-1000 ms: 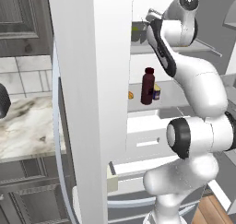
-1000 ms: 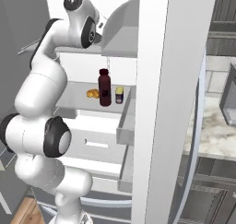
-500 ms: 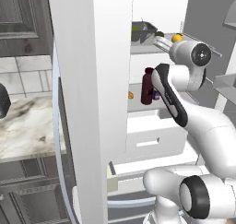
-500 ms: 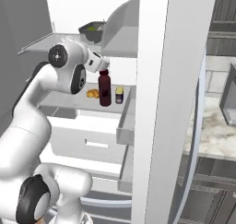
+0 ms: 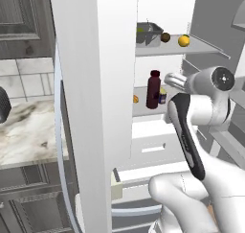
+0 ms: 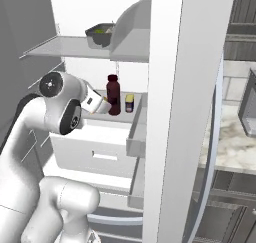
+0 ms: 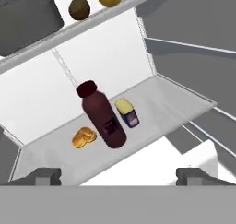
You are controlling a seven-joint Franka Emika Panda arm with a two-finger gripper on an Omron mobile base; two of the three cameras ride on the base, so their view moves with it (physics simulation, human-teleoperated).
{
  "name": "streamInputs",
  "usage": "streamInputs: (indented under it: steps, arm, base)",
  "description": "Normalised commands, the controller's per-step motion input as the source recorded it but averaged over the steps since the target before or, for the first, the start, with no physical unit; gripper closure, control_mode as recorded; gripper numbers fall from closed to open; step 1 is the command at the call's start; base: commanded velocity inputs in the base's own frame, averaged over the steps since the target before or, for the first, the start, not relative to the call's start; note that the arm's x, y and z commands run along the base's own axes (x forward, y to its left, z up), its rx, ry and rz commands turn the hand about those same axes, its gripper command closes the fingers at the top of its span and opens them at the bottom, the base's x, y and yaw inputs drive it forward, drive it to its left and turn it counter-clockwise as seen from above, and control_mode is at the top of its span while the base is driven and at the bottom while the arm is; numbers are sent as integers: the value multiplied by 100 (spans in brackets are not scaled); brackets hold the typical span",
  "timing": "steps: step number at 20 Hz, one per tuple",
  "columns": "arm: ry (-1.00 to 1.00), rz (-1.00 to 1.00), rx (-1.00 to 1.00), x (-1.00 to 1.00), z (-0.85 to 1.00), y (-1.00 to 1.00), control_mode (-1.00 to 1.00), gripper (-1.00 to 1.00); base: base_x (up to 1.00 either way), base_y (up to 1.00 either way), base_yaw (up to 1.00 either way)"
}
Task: Place the tupperware on the top shelf of the fridge. Make space for the tupperware among the existing items by rearranging them on the shelves if needed. Close the fridge door when finished.
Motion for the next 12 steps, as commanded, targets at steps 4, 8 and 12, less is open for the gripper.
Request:
streamInputs:
  steps: [4,8,12]
  arm:
    - [72,11,-3,-100,0,0,-100,-100]
    - [44,8,-17,-92,13,12,-100,-100]
    - [0,1,-2,-12,0,3,-100,-100]
  base:
    - [0,0,0]
    - [0,0,0]
    - [0,0,0]
